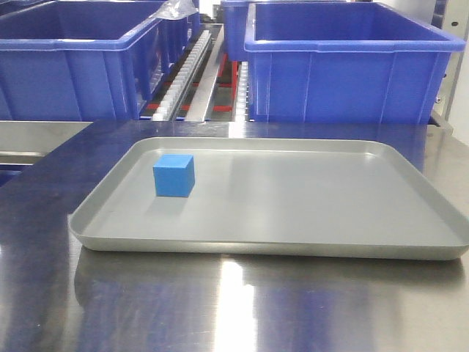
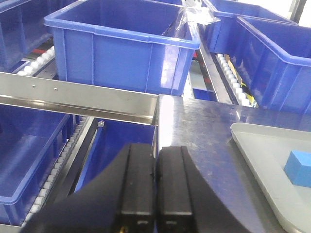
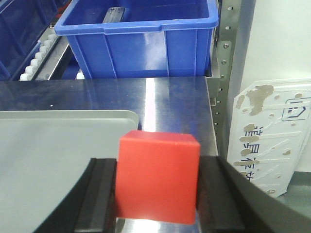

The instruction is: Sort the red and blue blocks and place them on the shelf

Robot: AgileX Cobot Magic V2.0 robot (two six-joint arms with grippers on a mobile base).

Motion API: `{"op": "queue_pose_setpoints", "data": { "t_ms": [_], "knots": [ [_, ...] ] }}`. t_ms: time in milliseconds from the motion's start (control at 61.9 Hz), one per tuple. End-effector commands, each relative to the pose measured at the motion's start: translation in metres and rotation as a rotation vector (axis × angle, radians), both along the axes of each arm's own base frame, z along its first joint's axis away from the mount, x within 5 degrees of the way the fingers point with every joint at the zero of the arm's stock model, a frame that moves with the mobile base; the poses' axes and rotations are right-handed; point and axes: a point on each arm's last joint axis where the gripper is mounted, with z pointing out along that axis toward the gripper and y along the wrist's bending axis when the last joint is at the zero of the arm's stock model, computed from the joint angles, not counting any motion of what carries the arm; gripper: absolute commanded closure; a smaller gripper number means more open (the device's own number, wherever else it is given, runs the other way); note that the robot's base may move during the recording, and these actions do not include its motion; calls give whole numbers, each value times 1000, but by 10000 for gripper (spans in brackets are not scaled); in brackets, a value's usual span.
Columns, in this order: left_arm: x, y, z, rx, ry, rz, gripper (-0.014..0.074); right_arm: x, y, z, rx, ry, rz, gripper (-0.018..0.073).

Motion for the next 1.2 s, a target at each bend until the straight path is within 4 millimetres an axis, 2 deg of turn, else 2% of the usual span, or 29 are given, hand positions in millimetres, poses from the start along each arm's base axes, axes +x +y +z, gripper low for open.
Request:
{"op": "queue_pose_setpoints", "data": {
  "t_ms": [0,937,1179],
  "knots": [
    [0,-1,-6,-15,-59,-14,473,1,-1,16,-3,-103,-13,510],
    [0,-1,-6,-15,-59,-14,472,1,-1,16,-3,-103,-13,510],
    [0,-1,-6,108,-70,-10,472,1,-1,16,-3,-103,-13,510]
  ]
}}
